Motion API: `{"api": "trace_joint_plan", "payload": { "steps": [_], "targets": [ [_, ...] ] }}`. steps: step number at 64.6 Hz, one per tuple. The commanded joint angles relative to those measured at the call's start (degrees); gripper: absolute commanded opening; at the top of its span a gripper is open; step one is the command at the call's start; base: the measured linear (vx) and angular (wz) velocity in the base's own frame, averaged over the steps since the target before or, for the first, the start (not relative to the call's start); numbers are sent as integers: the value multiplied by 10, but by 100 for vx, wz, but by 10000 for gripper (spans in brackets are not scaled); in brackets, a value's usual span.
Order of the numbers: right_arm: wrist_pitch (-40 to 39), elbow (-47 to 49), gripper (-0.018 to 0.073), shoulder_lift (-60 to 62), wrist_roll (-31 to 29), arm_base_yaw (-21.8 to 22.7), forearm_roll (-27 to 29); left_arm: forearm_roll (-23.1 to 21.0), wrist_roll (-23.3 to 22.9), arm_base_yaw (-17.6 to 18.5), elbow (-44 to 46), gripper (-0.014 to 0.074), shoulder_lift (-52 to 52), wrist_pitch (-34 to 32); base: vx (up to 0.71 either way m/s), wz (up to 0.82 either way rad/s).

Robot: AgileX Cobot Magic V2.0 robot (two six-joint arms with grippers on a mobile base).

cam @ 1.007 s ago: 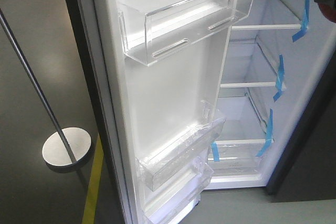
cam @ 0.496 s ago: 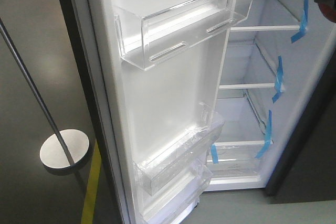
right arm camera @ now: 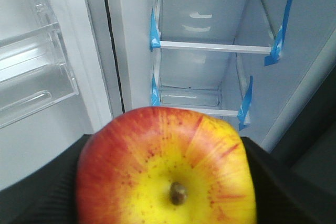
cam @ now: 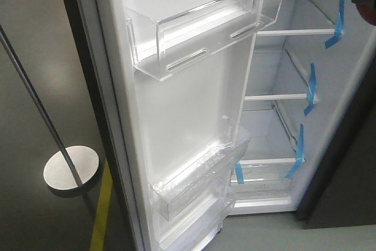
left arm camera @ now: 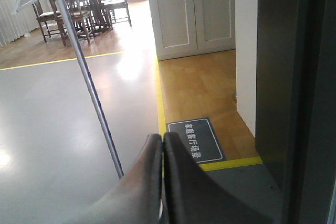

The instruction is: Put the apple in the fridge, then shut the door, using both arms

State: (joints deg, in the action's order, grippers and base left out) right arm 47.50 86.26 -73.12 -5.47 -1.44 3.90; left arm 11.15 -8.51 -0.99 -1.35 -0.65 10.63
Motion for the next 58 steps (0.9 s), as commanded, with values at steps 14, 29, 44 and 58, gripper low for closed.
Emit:
{"api": "trace_joint_plan", "payload": {
  "steps": [14, 29, 44, 58],
  "targets": [
    [-42, 17, 149, 15, -4, 2, -1, -5, -2, 4, 10, -6, -9, -39, 0, 1],
    [-42, 17, 149, 15, -4, 2, -1, -5, -2, 4, 10, -6, -9, -39, 0, 0],
    [-42, 17, 149, 15, -4, 2, -1, -5, -2, 4, 10, -6, -9, -39, 0, 0],
    [-42, 17, 149, 15, -4, 2, -1, -5, -2, 4, 10, -6, -9, -39, 0, 0]
  ]
}}
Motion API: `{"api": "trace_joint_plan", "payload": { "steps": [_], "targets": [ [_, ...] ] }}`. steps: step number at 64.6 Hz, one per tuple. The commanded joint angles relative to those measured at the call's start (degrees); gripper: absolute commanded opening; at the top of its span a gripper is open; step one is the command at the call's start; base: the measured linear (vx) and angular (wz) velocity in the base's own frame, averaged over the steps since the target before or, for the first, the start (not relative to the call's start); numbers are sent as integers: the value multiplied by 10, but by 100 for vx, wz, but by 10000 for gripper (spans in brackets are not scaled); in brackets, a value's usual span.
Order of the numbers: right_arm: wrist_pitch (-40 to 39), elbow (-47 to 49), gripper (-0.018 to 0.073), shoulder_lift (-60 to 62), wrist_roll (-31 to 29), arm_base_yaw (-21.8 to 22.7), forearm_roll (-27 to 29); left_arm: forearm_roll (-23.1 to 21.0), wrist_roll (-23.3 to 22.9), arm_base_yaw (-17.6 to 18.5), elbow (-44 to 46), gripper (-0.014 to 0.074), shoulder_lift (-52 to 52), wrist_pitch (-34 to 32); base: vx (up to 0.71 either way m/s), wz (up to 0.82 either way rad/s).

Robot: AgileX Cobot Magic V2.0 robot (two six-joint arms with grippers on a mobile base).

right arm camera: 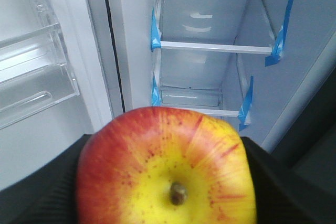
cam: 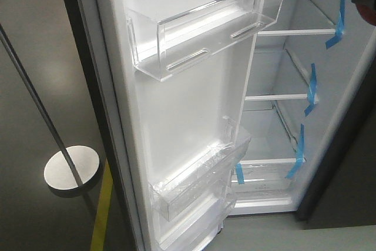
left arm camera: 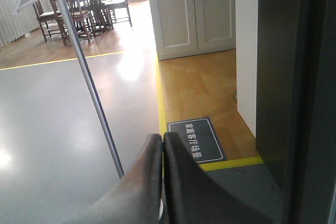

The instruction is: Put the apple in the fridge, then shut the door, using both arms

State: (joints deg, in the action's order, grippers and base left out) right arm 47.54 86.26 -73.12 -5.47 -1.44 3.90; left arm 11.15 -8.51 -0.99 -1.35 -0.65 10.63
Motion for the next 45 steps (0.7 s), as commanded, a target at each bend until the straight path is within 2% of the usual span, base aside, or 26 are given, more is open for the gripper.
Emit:
{"api": "trace_joint_plan", "payload": {
  "steps": [1, 45],
  "targets": [
    [-42, 17, 149, 15, -4, 2, -1, -5, -2, 4, 10, -6, -9, -39, 0, 0],
    [-42, 17, 149, 15, -4, 2, -1, -5, -2, 4, 10, -6, -9, -39, 0, 0]
  ]
}}
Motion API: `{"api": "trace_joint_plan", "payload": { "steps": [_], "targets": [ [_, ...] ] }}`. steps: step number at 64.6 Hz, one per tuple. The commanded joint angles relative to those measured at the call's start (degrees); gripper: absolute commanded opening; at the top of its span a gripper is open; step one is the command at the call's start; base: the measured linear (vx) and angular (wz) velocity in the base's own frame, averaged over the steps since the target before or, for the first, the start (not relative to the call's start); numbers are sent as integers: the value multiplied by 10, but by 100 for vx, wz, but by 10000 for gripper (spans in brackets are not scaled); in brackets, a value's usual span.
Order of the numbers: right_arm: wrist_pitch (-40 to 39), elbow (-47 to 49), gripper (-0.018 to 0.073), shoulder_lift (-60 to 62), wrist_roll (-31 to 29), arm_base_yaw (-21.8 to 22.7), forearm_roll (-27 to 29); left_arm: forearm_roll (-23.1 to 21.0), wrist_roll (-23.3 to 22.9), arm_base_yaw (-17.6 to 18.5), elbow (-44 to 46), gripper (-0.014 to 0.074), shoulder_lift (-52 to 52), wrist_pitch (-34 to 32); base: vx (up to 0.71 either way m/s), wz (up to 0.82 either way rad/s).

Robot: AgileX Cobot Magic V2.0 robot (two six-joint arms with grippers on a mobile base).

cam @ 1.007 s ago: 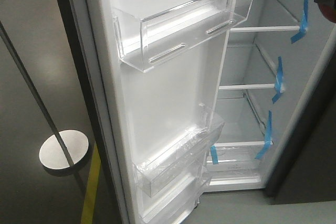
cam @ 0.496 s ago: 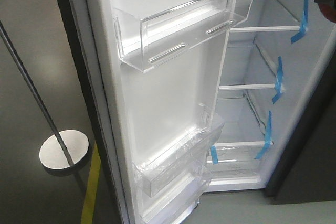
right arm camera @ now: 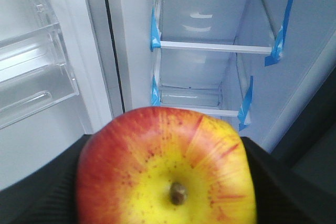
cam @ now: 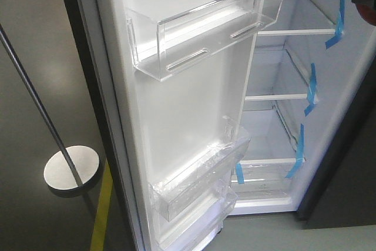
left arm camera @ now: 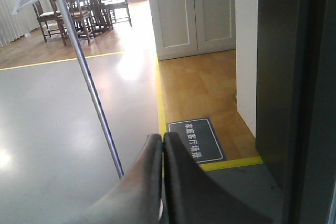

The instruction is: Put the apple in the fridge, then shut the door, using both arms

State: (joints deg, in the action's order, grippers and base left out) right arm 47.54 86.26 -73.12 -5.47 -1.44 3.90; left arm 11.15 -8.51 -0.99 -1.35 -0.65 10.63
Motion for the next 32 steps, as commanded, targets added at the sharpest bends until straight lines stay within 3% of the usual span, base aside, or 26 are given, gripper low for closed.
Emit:
{"api": "trace_joint_plan", "payload": {
  "steps": [1, 32],
  "targets": [
    [-42, 17, 149, 15, -4, 2, -1, -5, -2, 4, 10, -6, -9, -39, 0, 0],
    [-42, 17, 149, 15, -4, 2, -1, -5, -2, 4, 10, -6, -9, -39, 0, 0]
  ]
}}
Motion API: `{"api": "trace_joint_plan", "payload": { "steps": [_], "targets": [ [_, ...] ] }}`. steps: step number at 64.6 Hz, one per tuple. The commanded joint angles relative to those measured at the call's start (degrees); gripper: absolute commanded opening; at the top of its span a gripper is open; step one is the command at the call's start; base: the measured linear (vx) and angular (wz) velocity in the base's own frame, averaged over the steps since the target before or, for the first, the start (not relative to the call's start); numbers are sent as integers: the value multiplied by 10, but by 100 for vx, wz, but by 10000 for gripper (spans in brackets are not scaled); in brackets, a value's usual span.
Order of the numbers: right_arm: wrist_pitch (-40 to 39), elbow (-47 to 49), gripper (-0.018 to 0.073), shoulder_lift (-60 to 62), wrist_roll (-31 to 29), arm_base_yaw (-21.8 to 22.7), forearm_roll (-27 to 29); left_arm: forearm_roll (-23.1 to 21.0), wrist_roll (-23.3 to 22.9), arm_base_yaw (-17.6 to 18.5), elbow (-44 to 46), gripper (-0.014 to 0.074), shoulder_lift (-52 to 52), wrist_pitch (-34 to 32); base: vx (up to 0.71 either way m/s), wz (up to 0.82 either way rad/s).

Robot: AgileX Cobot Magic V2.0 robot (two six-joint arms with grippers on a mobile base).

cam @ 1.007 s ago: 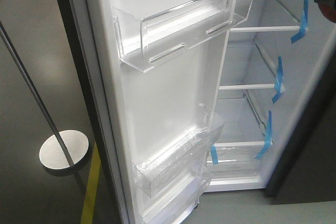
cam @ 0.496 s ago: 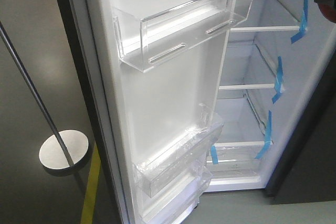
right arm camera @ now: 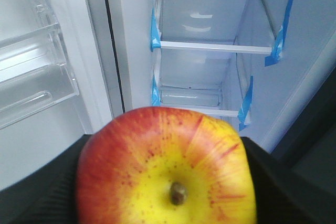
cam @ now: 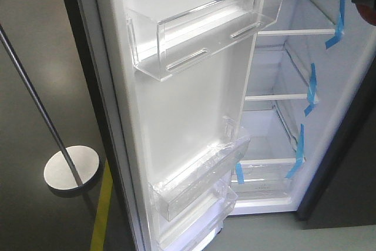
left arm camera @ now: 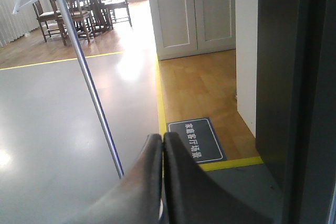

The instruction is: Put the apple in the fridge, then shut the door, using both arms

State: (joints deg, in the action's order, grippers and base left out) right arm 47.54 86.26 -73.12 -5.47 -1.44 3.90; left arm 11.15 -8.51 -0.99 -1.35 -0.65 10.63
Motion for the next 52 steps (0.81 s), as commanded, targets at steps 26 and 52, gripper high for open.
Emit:
{"api": "trace_joint_plan", "payload": {
  "steps": [26, 52],
  "targets": [
    [-49, 17, 149, 15, -4, 2, -1, -5, -2, 4, 10, -6, -9, -39, 0, 0],
    [-190, 40, 149, 17, -259, 2, 334, -5, -2, 4, 10, -6, -9, -39, 0, 0]
  ]
}}
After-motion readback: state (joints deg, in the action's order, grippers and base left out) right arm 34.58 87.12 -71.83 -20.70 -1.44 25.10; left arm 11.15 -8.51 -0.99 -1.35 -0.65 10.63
